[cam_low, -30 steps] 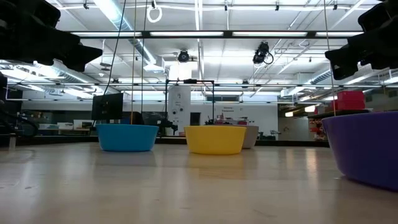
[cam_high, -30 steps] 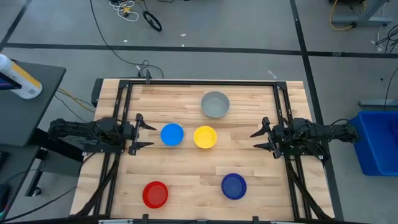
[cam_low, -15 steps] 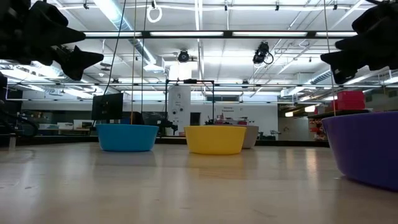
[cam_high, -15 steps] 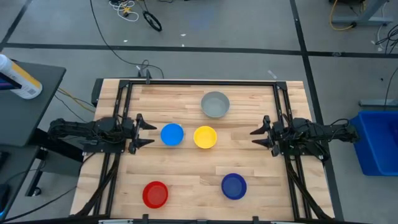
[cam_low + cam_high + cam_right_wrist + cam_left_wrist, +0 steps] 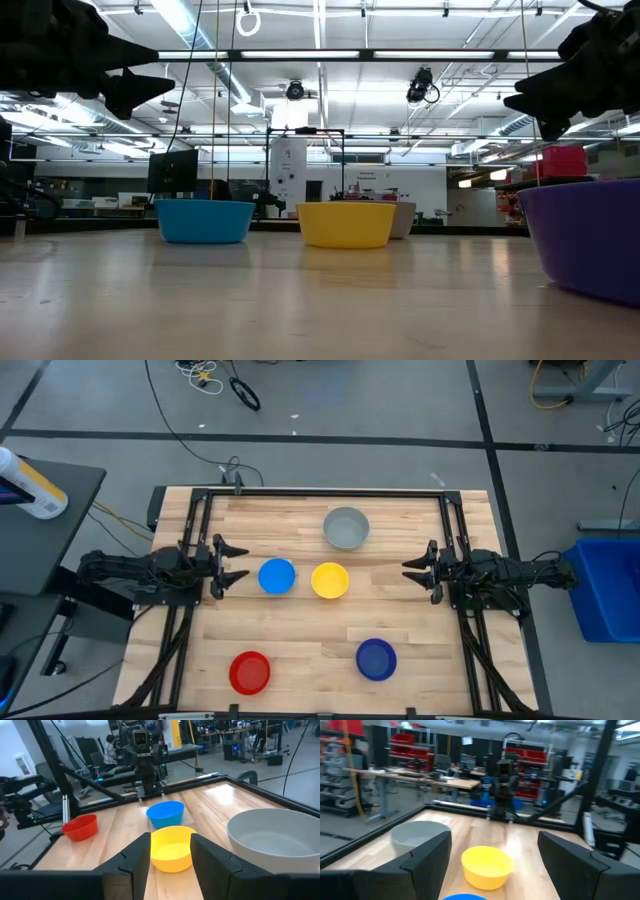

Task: Nest bowls inside each other
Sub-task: Stack the dark blue bowl on the gray bowl

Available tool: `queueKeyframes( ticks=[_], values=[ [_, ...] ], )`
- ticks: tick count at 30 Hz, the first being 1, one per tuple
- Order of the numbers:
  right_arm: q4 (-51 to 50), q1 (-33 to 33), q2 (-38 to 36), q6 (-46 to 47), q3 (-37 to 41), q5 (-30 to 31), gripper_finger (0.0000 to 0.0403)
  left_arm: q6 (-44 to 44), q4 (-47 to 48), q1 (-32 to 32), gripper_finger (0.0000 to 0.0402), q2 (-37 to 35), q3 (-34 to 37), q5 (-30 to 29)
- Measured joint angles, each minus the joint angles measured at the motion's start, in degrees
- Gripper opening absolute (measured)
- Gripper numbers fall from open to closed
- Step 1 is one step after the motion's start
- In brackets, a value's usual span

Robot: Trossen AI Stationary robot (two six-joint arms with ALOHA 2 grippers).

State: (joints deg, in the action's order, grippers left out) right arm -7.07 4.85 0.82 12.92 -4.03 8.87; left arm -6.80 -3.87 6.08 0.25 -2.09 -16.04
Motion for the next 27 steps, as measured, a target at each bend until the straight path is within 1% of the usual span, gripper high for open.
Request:
queueKeyframes(
  ticks=[5,8,14,19,23,27],
  values=[
    [-0.01,0.01,0.0,0.36,0.0,-1.9,0.0135,0.18,-0.01,0.01,0.0307,0.0,-0.02,-2.02],
    [0.0,0.01,0.02,0.36,0.0,-1.97,0.0131,-0.02,0.02,0.01,0.0307,0.01,-0.01,-2.83],
    [-0.01,0.01,0.02,0.21,0.0,-1.92,0.0128,1.26,0.07,0.01,0.0307,0.01,-0.01,-1.12],
    [0.0,0.01,0.02,0.18,0.0,-1.74,0.0136,1.2,0.2,0.01,0.0307,0.0,0.0,-1.09],
    [0.01,0.01,0.04,0.1,0.0,-0.21,0.0142,1.6,0.38,0.01,0.0307,0.01,-0.01,-0.55],
    [0.36,0.01,1.07,-2.08,0.0,0.08,0.0149,3.3,0.6,0.01,0.0307,0.0,-0.02,0.38]
  ],
)
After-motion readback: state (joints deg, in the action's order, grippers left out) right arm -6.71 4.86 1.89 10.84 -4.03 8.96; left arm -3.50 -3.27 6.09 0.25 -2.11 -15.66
